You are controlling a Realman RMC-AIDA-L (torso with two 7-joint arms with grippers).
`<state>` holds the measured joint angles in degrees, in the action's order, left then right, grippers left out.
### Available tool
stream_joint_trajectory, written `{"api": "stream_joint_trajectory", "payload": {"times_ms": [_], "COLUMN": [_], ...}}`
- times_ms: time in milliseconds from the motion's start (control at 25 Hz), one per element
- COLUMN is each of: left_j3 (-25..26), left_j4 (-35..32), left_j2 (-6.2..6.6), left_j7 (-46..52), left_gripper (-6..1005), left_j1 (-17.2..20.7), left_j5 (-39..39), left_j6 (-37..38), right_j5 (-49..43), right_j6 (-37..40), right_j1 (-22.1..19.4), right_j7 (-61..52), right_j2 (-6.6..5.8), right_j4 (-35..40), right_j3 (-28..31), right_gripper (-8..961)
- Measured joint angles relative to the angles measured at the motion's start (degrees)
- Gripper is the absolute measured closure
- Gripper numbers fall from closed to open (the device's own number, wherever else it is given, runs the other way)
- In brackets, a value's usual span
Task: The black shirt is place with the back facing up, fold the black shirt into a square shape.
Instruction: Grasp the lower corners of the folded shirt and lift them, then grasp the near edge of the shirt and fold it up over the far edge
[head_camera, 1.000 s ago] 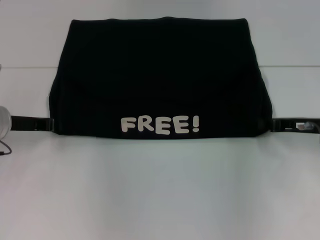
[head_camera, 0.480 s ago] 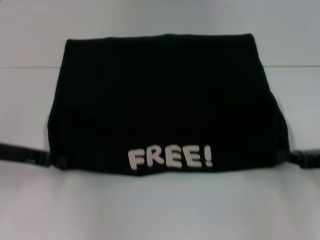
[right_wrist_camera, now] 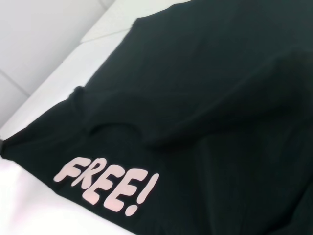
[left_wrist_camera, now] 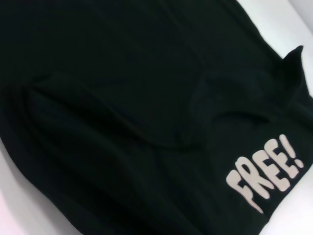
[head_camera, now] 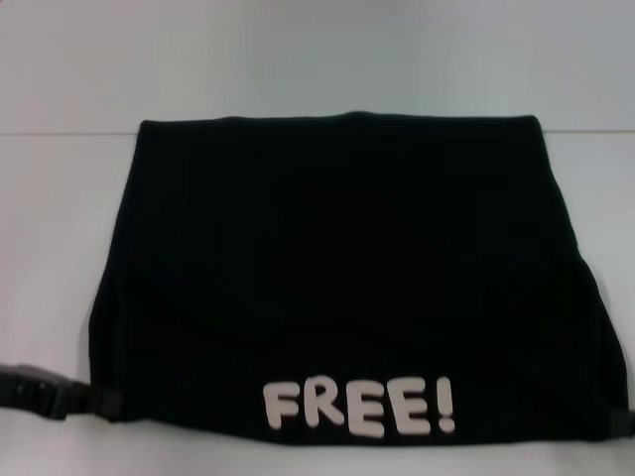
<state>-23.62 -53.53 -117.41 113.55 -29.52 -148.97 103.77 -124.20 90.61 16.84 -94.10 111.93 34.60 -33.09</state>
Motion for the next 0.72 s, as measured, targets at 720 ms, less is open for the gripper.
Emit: {"api": "stream_joint_trajectory", "payload": {"times_ms": [720], "left_j3": [1.71], "left_j4": [0.81], "left_j2": [-0.61], "left_j7": [-4.81], "left_gripper": [979], "left_j1": [3.19], "left_j5": [-3.87], "left_j6": [10.51], "right_j5": [-7.18], "right_j6": [8.41], "right_j1": [-2.57], "right_j7": [1.88], "right_j2": [-0.57], "right_j4": [-0.18], "right_j3": [2.54], "right_gripper": [931]}}
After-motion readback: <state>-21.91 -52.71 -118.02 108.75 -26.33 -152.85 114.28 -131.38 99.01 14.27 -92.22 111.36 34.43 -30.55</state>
